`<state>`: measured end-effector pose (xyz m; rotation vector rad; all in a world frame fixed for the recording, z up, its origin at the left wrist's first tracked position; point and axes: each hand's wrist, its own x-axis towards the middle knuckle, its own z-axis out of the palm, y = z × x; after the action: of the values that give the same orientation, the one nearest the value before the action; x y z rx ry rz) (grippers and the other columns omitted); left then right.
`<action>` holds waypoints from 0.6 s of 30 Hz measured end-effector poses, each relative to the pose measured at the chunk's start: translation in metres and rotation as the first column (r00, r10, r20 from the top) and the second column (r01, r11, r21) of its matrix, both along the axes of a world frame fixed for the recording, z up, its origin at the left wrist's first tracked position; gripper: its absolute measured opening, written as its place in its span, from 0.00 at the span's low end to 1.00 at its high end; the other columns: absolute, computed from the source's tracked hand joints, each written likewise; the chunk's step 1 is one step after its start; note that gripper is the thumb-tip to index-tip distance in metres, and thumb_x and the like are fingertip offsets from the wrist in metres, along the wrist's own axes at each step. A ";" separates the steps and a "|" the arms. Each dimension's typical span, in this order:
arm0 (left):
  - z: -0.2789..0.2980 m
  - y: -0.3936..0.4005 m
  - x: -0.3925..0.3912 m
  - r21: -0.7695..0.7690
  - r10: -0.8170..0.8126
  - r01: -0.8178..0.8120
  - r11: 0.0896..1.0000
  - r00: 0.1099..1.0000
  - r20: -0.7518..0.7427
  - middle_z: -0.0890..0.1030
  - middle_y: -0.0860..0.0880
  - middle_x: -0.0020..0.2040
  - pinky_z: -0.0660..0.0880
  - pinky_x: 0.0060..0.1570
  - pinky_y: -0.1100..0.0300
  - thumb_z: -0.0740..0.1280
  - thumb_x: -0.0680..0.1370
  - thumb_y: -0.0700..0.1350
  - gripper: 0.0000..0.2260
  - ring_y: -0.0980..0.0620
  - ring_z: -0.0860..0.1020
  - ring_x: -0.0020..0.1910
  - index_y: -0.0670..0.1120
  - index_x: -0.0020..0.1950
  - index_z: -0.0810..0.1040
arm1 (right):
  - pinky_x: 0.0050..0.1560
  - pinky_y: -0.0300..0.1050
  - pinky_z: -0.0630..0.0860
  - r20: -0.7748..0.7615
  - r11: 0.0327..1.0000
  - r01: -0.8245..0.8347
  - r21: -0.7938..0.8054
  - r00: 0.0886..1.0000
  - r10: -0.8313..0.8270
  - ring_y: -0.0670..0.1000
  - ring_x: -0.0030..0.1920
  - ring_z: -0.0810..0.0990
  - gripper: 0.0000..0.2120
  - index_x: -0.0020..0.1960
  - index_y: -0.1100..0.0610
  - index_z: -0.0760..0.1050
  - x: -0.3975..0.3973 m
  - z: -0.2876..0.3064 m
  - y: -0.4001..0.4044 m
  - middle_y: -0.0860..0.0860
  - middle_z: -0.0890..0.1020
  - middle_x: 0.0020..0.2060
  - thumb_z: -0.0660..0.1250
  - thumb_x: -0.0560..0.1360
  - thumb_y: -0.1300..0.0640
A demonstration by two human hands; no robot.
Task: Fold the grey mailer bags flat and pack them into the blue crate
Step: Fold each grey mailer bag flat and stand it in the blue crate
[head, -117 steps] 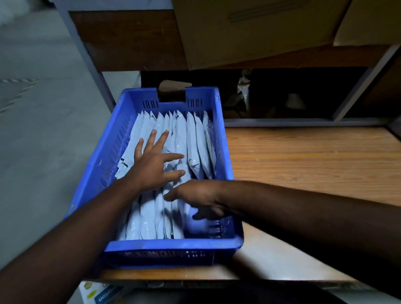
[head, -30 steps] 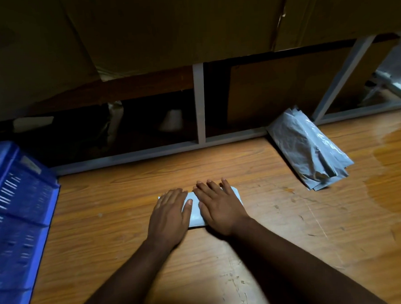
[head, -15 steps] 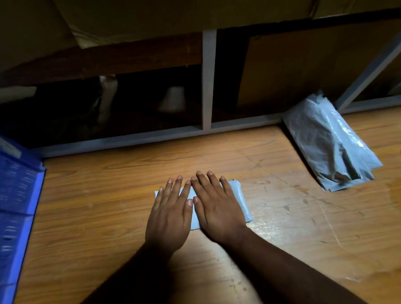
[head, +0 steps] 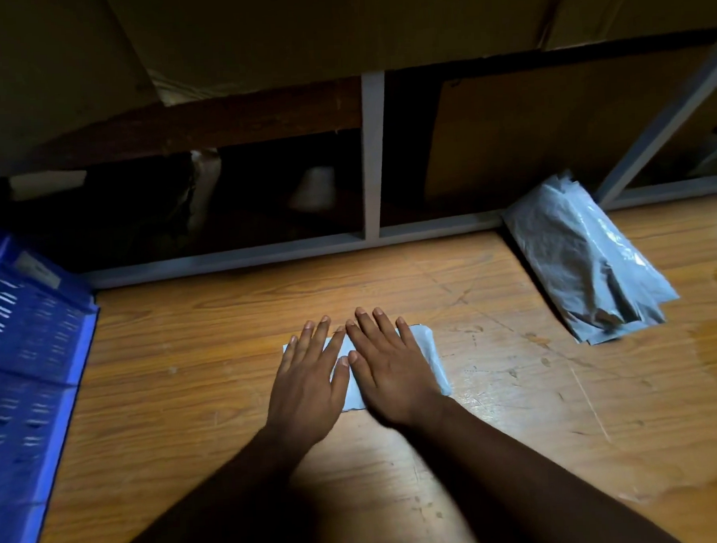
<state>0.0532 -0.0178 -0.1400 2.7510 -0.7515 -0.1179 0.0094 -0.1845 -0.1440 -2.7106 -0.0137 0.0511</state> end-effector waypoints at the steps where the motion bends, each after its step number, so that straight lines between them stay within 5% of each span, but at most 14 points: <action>1: 0.003 -0.001 0.003 -0.017 0.003 -0.003 1.000 1.000 -0.013 0.59 0.51 0.83 0.49 0.81 0.52 0.43 0.83 0.57 0.29 0.51 0.54 0.82 0.51 0.81 0.64 | 0.82 0.55 0.41 0.008 1.000 0.001 0.017 1.000 -0.001 0.53 0.83 0.49 0.29 0.83 0.52 0.57 0.001 0.003 -0.001 0.50 0.56 0.83 0.42 0.85 0.45; 5: 0.000 -0.005 0.009 -0.036 -0.029 0.029 0.999 1.000 0.012 0.60 0.50 0.82 0.50 0.81 0.52 0.42 0.84 0.55 0.29 0.52 0.55 0.82 0.45 0.81 0.64 | 0.81 0.58 0.46 0.052 0.998 -0.010 -0.054 0.999 0.013 0.54 0.82 0.55 0.27 0.82 0.55 0.61 -0.002 0.000 0.001 0.51 0.61 0.82 0.45 0.86 0.47; 13: -0.011 -0.008 0.005 0.027 -0.046 0.044 0.999 0.996 0.081 0.59 0.45 0.83 0.56 0.80 0.46 0.47 0.86 0.49 0.25 0.48 0.54 0.82 0.41 0.81 0.61 | 0.81 0.60 0.49 0.052 0.994 0.009 -0.112 0.999 -0.003 0.55 0.83 0.50 0.27 0.84 0.55 0.55 -0.004 -0.008 0.006 0.53 0.56 0.83 0.45 0.87 0.48; 18: -0.013 -0.006 0.007 0.065 -0.053 0.048 0.997 0.997 0.063 0.55 0.46 0.83 0.51 0.81 0.50 0.44 0.86 0.52 0.27 0.49 0.52 0.83 0.42 0.82 0.60 | 0.81 0.59 0.48 0.016 0.995 -0.019 -0.100 1.000 0.021 0.54 0.83 0.48 0.27 0.84 0.54 0.54 -0.003 -0.009 0.005 0.52 0.54 0.84 0.43 0.87 0.47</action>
<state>0.0601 -0.0235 -0.1531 2.8081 -0.8488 -0.0641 0.0062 -0.1791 -0.1528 -2.8109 -0.0446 0.0361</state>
